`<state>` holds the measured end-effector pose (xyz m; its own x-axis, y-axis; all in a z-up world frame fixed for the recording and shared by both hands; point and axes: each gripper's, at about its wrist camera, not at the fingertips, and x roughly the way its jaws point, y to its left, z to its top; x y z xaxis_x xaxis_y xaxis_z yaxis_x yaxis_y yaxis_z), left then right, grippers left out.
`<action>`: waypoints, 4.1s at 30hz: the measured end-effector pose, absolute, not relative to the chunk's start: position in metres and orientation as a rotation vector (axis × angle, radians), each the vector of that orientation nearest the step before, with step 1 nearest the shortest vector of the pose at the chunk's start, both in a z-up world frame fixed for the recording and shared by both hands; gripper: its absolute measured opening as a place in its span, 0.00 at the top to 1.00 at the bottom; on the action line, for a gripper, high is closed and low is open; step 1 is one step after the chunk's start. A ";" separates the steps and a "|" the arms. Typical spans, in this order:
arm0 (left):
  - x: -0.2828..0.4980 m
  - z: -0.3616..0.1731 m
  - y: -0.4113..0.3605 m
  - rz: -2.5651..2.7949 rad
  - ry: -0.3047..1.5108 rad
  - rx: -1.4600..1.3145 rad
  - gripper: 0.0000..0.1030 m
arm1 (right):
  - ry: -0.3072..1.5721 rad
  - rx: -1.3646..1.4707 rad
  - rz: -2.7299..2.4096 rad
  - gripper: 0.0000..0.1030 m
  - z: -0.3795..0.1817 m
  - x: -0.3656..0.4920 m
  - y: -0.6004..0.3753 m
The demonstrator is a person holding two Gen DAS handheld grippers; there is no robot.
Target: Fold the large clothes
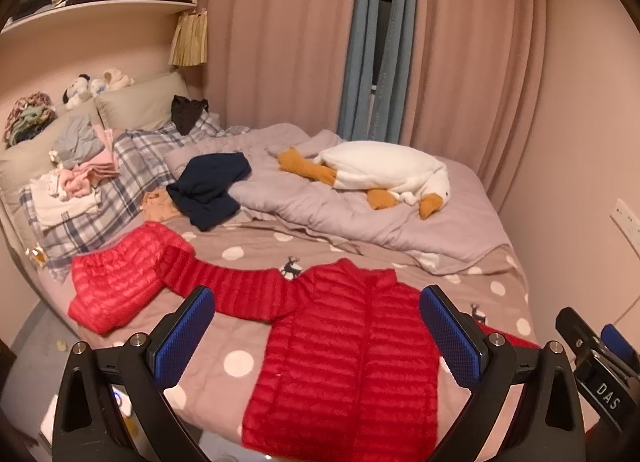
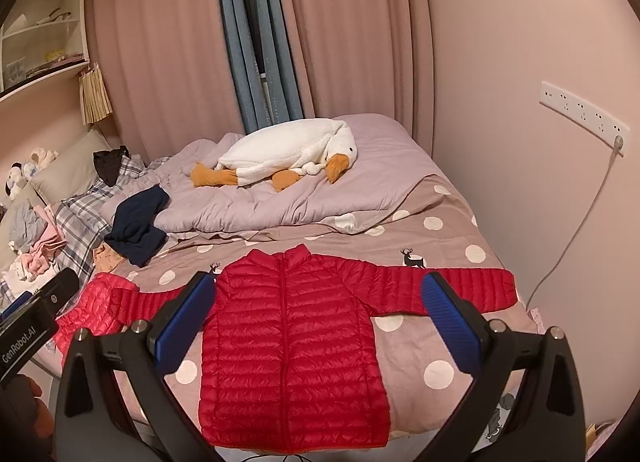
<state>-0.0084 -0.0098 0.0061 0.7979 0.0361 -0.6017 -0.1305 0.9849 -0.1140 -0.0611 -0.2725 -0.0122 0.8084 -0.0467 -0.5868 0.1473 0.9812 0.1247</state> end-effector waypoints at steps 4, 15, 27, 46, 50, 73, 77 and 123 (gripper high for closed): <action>-0.009 0.005 -0.011 0.081 0.656 -0.143 0.02 | 0.627 0.169 -0.100 0.00 -0.012 -0.062 -0.272; -0.010 0.004 -0.014 0.075 0.659 -0.133 0.02 | 0.621 0.156 -0.091 0.00 -0.014 -0.063 -0.268; -0.009 0.001 -0.026 0.050 0.671 -0.101 0.02 | 0.617 0.134 -0.118 0.00 -0.014 -0.063 -0.267; -0.008 0.004 -0.030 0.063 0.675 -0.061 0.02 | 0.633 0.152 -0.094 0.00 -0.016 -0.058 -0.275; -0.007 0.008 -0.028 0.063 0.665 -0.066 0.02 | 0.620 0.151 -0.102 0.00 -0.011 -0.056 -0.279; 0.001 0.011 -0.032 0.055 0.667 -0.058 0.02 | 0.626 0.170 -0.122 0.00 -0.011 -0.055 -0.291; 0.001 0.010 -0.029 0.061 0.667 -0.062 0.02 | 0.620 0.168 -0.122 0.00 -0.009 -0.054 -0.291; 0.166 -0.166 0.207 0.378 0.860 -0.387 0.02 | 0.866 0.287 -0.572 0.01 -0.151 0.058 -0.431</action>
